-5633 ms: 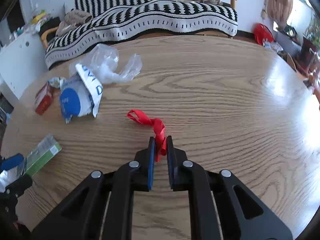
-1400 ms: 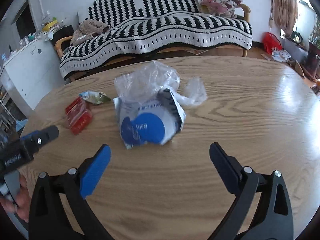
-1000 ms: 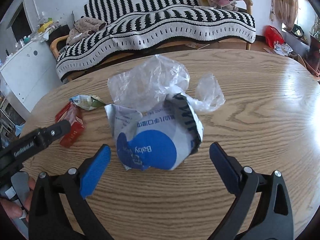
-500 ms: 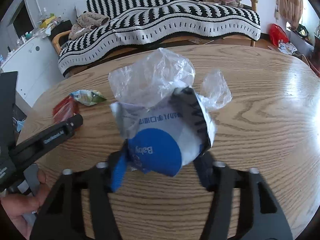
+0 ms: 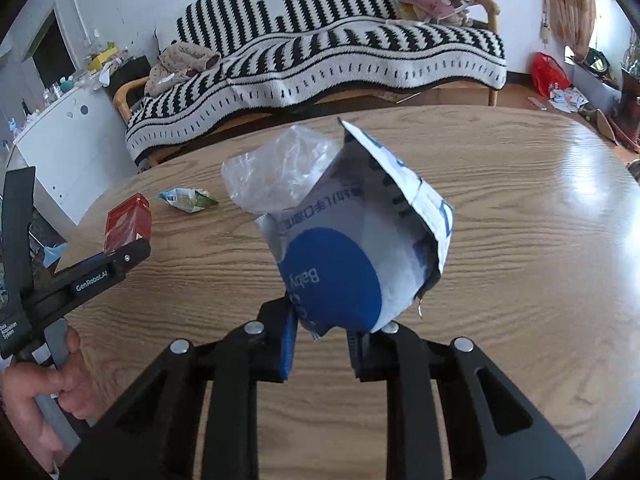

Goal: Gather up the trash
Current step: 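Grasp the blue-white wipes bag with the right tool while the left grasps the red cigarette pack, then carry the wipes bag and cigarette pack over the black bin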

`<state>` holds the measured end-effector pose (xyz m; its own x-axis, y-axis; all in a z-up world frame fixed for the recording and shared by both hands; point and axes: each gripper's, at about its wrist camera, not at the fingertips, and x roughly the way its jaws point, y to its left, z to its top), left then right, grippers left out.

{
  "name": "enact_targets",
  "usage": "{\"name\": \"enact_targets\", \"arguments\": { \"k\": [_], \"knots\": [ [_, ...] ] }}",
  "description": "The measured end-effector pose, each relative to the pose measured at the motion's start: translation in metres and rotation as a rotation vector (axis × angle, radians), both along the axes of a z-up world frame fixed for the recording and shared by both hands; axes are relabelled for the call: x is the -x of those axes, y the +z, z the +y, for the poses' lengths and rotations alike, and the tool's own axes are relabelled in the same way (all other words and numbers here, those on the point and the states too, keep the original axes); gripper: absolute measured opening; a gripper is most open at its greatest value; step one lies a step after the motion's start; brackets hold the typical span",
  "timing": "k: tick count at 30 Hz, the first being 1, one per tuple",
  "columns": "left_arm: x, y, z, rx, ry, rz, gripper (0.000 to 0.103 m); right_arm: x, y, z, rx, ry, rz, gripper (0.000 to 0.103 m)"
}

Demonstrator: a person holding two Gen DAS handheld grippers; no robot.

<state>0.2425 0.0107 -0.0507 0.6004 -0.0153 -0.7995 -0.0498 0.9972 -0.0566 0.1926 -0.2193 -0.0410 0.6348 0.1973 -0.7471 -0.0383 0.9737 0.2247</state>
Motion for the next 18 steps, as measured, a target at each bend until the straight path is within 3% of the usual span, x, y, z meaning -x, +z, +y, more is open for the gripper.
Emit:
{"name": "enact_targets", "arguments": {
  "k": [6,11,18],
  "knots": [
    [0.026,0.021,-0.042,0.039,-0.091,-0.036,0.060,0.043,0.021,-0.046,0.007,-0.064,-0.027,0.021],
    [0.058,0.034,-0.115,0.061,-0.253,-0.077,0.060,0.088,0.035,-0.105,0.030,-0.159,-0.040,0.021],
    [0.119,0.048,-0.225,0.121,-0.525,-0.142,0.060,0.176,0.049,-0.220,0.072,-0.369,-0.059,0.021]
  ]
}}
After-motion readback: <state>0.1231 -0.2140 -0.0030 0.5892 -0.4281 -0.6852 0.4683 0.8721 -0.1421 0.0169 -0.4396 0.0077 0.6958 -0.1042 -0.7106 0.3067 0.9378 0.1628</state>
